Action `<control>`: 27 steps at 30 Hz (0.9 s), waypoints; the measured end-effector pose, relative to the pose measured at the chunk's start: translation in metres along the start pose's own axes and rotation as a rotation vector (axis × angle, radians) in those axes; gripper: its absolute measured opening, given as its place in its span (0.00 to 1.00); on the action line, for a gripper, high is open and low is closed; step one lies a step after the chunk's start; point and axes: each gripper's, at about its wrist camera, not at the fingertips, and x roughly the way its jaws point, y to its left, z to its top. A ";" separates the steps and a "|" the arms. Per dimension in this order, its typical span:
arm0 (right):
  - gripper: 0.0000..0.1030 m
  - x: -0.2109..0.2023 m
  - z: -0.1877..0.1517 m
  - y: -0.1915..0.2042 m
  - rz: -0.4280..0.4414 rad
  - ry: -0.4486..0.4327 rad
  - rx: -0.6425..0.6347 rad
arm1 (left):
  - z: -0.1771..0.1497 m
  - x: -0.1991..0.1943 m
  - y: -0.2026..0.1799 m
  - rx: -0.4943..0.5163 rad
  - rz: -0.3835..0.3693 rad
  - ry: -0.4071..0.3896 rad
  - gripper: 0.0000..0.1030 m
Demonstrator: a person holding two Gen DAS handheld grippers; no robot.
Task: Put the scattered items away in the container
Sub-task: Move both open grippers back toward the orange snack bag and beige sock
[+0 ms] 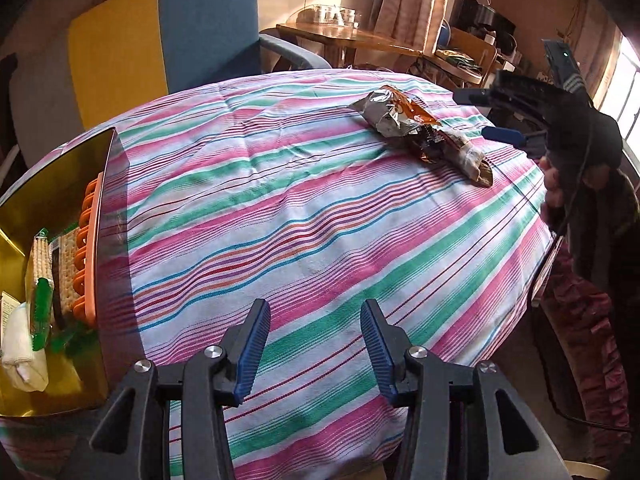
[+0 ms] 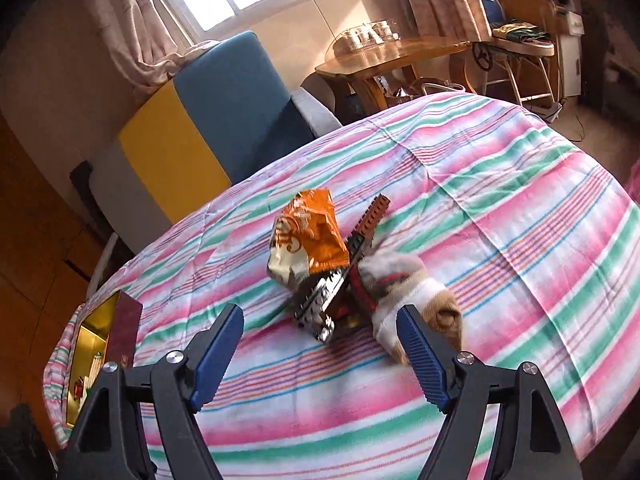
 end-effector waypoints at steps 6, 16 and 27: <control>0.80 0.062 0.055 0.007 -0.028 0.043 0.006 | 0.000 0.003 0.015 -0.051 0.000 0.015 0.46; 0.82 0.136 0.068 0.038 0.060 0.207 -0.051 | 0.000 0.009 0.035 -0.119 0.005 0.034 0.46; 0.82 0.102 -0.029 0.131 0.417 0.330 -0.228 | -0.002 -0.007 0.037 -0.126 0.023 -0.003 0.46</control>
